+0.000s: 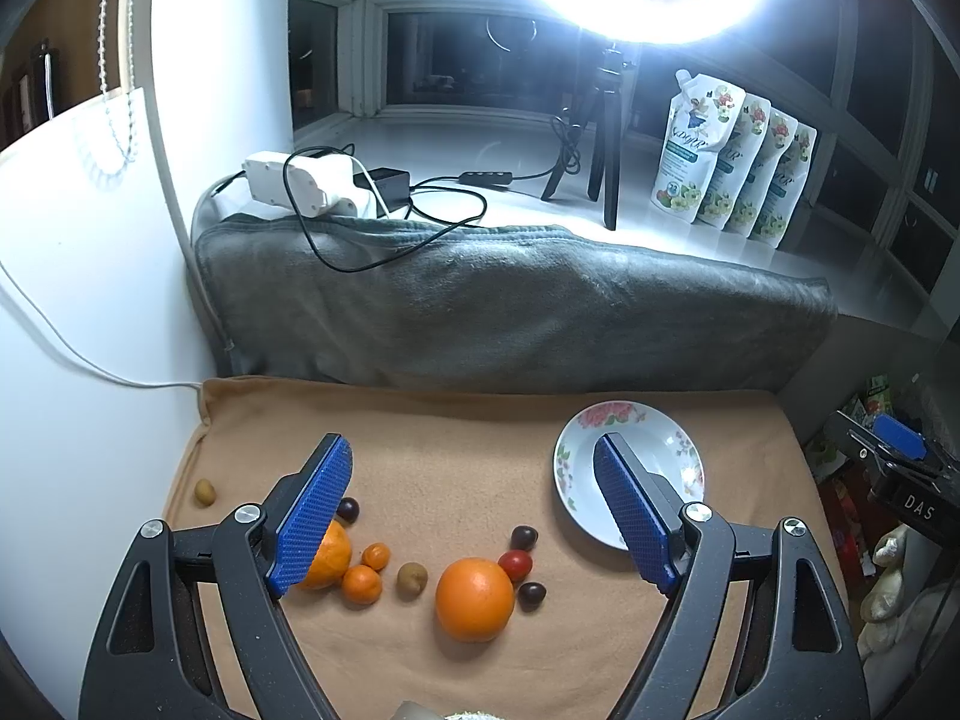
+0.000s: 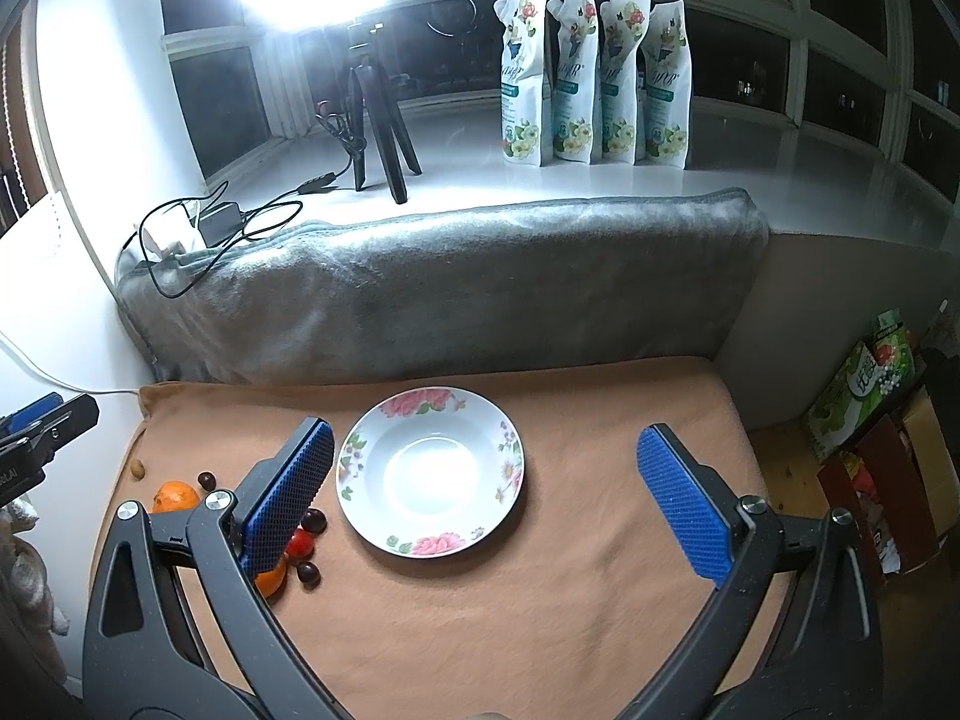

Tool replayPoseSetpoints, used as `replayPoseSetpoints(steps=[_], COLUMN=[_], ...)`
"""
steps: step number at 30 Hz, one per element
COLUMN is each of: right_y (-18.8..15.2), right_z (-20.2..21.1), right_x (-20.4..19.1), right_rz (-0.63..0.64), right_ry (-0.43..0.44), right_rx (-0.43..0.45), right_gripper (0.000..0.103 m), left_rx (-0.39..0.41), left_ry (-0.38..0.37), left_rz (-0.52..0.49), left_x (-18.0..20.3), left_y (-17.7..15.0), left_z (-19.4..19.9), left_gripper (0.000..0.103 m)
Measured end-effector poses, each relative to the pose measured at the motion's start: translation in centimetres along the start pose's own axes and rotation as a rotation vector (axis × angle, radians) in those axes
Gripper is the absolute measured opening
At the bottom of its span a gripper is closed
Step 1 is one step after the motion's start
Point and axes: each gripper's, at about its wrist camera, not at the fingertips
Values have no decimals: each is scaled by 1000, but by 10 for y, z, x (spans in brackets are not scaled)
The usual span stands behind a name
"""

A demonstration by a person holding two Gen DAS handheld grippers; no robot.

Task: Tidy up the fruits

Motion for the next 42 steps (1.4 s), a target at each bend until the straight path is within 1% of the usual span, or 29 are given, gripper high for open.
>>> replayPoseSetpoints(steps=[10, 20, 27, 33, 37, 42], right_y=[0, -1, 2, 0, -2, -8], right_z=[-1, -7, -13, -24, -34, -52], right_x=[1, 0, -3, -8, -15, -27], right_rz=[-1, -7, -5, -5, -2, -5], right_ry=[1, 15, 40, 95, 154, 225], right_rx=[-2, -29, -57, -97, -131, -193], right_gripper=[103, 103, 103, 103, 103, 103], left_rx=[-2, -8, -20, -32, -37, -67], left_ry=[-1, 1, 1, -17, -24, -43], left_rz=[1, 9, 31, 66, 82, 159], left_x=[0, -1, -10, -23, -33, -58], left_y=[-1, -4, -7, -12, -18, -33], left_z=[1, 0, -5, -7, -8, -13], left_gripper=[83, 83, 83, 83, 83, 83])
Point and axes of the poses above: each gripper's, at about its wrist camera, not at the fingertips, and z roughly against the way its jaws point, x to its right, y to its top, and after that the axes turned 3 degrees about x, right-handed
